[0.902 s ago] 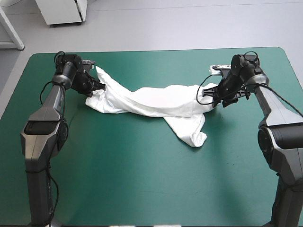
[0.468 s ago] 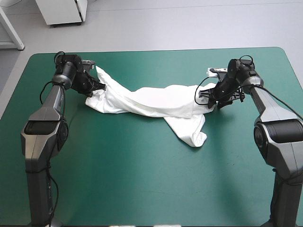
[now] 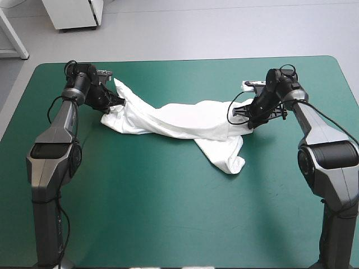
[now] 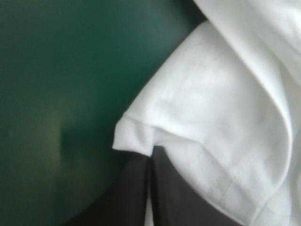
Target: Fold the cloth
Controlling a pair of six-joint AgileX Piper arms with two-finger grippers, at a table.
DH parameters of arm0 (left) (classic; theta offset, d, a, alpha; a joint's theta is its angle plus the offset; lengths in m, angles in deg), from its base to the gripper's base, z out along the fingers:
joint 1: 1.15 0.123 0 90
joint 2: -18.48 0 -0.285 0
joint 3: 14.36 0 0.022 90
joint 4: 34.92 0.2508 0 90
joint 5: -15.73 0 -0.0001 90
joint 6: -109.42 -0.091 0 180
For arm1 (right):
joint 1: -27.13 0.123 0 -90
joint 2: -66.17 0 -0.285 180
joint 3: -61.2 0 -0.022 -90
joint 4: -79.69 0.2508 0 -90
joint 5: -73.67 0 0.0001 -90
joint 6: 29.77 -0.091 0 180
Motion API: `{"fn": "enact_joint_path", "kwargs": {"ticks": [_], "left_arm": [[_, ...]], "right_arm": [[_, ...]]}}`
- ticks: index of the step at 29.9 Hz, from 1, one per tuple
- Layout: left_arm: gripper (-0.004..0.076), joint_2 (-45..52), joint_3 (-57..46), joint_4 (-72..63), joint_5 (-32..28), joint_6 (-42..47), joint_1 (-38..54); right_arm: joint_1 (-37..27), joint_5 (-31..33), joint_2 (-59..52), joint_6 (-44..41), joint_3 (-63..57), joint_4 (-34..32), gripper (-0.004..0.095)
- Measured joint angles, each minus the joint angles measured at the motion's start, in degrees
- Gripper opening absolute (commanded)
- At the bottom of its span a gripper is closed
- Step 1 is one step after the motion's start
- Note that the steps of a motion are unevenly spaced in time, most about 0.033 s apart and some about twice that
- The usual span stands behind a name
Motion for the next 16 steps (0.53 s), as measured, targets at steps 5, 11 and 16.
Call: {"fn": "enact_joint_path", "kwargs": {"ticks": [5,11,16], "left_arm": [[-0.0022,0.6,7.2,-0.1,0.1,-0.1,0.0],[-0.0022,5.7,16.0,-1.8,0.4,-0.1,0.0],[-0.0022,11.3,21.1,-3.7,0.5,-0.1,0.0]], "right_arm": [[0.0,1.6,-2.2,-0.9,6.1,-3.4,-0.0013],[0.0,2.3,-9.5,-0.9,12.4,-3.2,-0.0013],[0.0,2.9,-16.1,-0.9,16.8,-3.2,-0.0013]]}}
